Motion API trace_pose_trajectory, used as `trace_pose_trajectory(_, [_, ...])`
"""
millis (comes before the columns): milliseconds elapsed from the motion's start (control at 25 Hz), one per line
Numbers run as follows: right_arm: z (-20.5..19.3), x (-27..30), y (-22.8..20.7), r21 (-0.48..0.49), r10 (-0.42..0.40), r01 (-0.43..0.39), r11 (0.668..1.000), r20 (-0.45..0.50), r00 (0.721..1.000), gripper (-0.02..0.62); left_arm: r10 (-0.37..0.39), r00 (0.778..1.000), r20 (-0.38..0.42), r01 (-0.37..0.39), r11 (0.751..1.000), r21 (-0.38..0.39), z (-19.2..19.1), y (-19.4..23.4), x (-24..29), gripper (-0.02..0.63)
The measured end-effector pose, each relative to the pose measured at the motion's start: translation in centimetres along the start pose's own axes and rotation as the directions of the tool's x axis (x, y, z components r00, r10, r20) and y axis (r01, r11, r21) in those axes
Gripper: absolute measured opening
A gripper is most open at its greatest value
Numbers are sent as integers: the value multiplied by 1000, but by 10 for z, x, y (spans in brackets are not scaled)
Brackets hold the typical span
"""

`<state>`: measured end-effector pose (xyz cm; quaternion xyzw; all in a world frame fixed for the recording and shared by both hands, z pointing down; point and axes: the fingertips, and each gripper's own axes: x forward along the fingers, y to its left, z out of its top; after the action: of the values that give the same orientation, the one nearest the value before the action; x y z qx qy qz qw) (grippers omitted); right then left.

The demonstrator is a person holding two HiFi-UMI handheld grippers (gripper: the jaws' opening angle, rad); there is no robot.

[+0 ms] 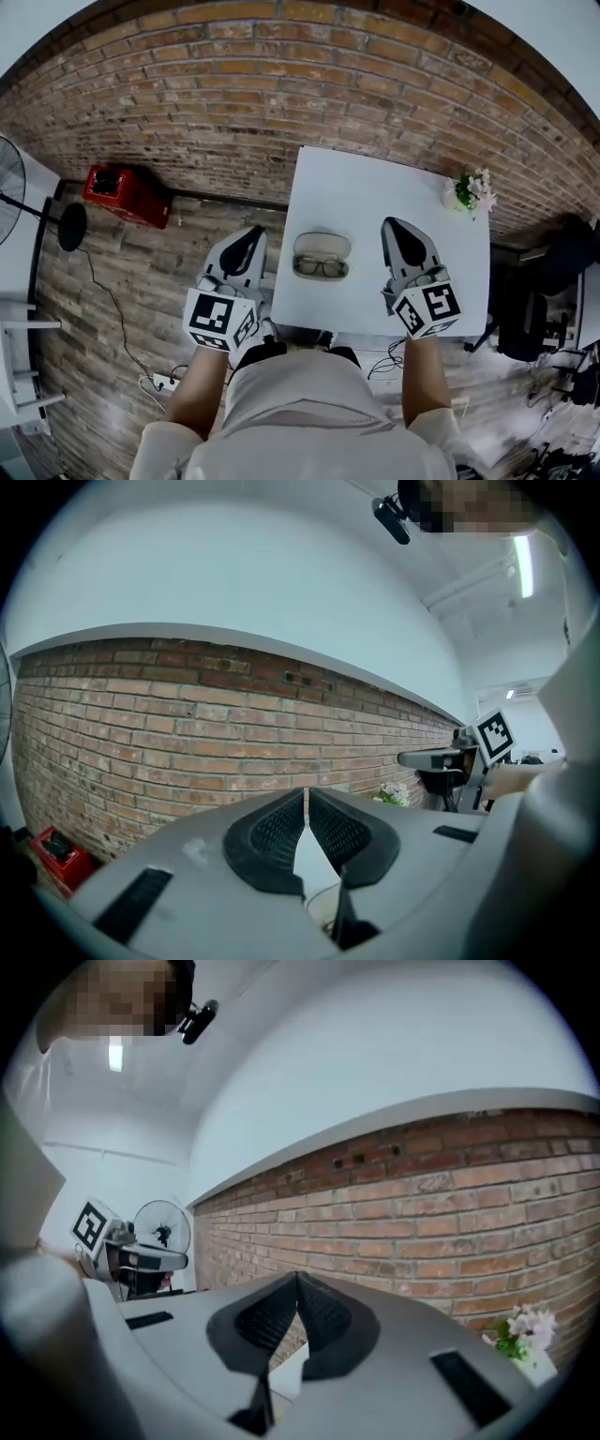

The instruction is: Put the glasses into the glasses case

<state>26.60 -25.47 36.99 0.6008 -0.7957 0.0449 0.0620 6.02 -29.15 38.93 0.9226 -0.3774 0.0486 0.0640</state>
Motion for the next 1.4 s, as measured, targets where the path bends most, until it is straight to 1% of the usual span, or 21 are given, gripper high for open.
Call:
trace_pose_trajectory(160, [39,-31,-10,-9,-66,67,998,89,994,51,-14,999,38,13,999,30,21,-8,-3,28])
trace_pose_trajectory(320, [72,-57,-12,-6,-103,105,994,176,979,49,-35,996,83,29,997,70,47,-18,-2,28])
trace_pose_trajectory(480, [89,-71,-16,-33,-151,161,986,216,965,49,-44,991,127,34,996,83,69,-25,-6,28])
trace_pose_trajectory(640, [86,-68,-17,-28,-162,172,985,204,965,49,-42,989,143,29,996,87,75,-24,-9,28])
trace_pose_trajectory(1000, [74,-56,-13,-36,-128,135,990,164,978,49,-41,988,148,30,997,76,74,-21,-8,28])
trace_pose_trajectory(1400, [71,-49,-11,-50,-110,118,992,148,983,50,-38,989,143,28,997,71,70,-21,-6,28])
